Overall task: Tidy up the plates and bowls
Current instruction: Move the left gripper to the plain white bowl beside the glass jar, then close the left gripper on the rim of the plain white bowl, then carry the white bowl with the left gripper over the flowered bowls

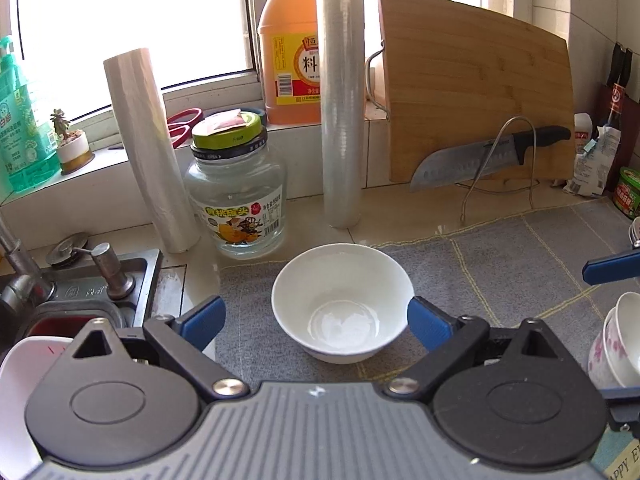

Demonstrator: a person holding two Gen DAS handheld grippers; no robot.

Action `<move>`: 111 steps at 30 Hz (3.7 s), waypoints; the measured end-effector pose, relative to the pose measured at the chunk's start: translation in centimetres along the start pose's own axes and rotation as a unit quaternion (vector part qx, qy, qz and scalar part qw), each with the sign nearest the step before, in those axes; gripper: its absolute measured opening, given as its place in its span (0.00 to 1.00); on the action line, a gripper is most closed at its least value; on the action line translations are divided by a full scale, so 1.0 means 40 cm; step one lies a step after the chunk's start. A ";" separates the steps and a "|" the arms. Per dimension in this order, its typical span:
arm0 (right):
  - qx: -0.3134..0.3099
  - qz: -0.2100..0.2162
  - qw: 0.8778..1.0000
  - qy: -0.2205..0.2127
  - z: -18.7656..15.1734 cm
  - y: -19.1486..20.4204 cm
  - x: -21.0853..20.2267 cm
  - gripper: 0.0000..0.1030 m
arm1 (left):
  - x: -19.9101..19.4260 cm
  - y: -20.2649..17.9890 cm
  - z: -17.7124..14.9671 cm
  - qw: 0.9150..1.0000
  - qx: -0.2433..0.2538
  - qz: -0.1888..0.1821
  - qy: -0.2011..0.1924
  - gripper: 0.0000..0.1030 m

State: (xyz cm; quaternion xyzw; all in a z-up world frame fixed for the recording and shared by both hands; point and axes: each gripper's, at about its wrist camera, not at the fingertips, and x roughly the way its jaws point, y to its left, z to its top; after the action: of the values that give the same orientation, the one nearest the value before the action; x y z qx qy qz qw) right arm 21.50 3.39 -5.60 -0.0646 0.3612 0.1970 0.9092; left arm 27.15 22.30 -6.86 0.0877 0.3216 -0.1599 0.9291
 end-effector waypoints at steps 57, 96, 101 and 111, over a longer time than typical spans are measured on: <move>-0.040 -0.031 0.997 0.063 0.109 0.076 0.346 0.85 | 0.281 0.088 0.049 0.973 0.075 -0.191 0.101 0.51; -0.025 -0.009 0.999 0.037 0.017 0.048 0.037 0.85 | 0.041 -0.098 0.049 0.971 0.103 -0.202 0.069 0.51; -0.023 -0.019 0.999 0.034 -0.007 0.035 -0.010 0.85 | 0.013 -0.142 0.049 0.969 0.111 -0.212 0.062 0.51; -0.004 -0.037 0.999 0.027 -0.052 0.005 -0.090 0.85 | -0.031 -0.228 0.060 0.962 0.133 -0.231 0.053 0.51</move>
State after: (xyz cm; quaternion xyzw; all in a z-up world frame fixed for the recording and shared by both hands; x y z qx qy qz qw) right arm 17.71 1.89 -4.65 -0.0869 0.3825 0.1630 0.9053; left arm 24.38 13.43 -4.76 0.1423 0.3577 -0.4069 0.8284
